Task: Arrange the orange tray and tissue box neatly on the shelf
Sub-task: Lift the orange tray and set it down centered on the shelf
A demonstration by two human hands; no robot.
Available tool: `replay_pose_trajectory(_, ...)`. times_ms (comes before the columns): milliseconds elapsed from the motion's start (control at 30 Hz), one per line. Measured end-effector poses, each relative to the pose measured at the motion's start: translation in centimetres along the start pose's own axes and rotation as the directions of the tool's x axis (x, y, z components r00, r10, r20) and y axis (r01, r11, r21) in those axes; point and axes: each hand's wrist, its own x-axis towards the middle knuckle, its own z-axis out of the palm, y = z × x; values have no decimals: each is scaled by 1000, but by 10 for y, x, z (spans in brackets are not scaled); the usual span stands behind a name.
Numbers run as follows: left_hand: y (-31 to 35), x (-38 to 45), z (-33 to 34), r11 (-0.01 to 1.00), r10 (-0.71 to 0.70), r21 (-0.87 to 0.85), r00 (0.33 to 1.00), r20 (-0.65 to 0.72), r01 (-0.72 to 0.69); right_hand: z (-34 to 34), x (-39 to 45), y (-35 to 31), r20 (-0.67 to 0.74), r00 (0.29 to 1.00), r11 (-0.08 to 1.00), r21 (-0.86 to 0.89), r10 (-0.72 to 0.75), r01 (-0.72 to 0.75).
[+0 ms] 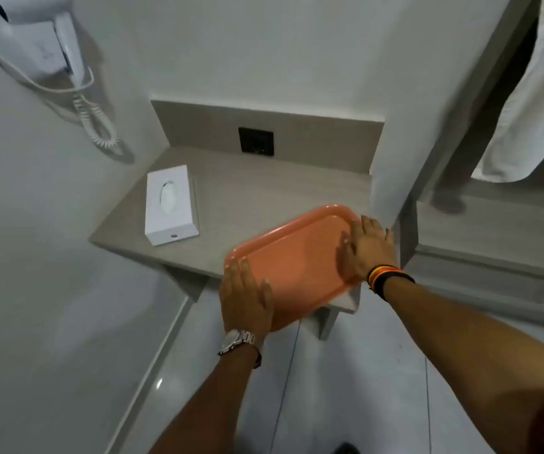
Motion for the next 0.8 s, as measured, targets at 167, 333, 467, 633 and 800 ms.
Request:
replay_pose_trajectory(167, -11, -16, 8, 970, -217, -101, 976, 26, 219, 7, 8, 16, 63, 995, 997, -8, 72, -72)
replay_pose_trajectory(333, -4, -16, 18, 931, -323, -152, 942, 91, 333, 11, 15, 28, 163, 982, 995, 24, 90, -95)
replay_pose_trajectory(467, 4, -5, 20, 861, -456, -210, 886, 84, 463, 15, 23, 30, 124, 981, 982, 97, 151, -164)
replay_pose_trajectory(633, -1, 12, 21, 763, -597, -228, 795, 109, 604, 11, 33, 35, 134, 948, 924, 221, 288, -312)
replay_pose_trajectory(800, -8, 36, 5, 791, -562, -206, 817, 127, 576, 5, 33, 42, 150, 901, 785, 446, 408, -430)
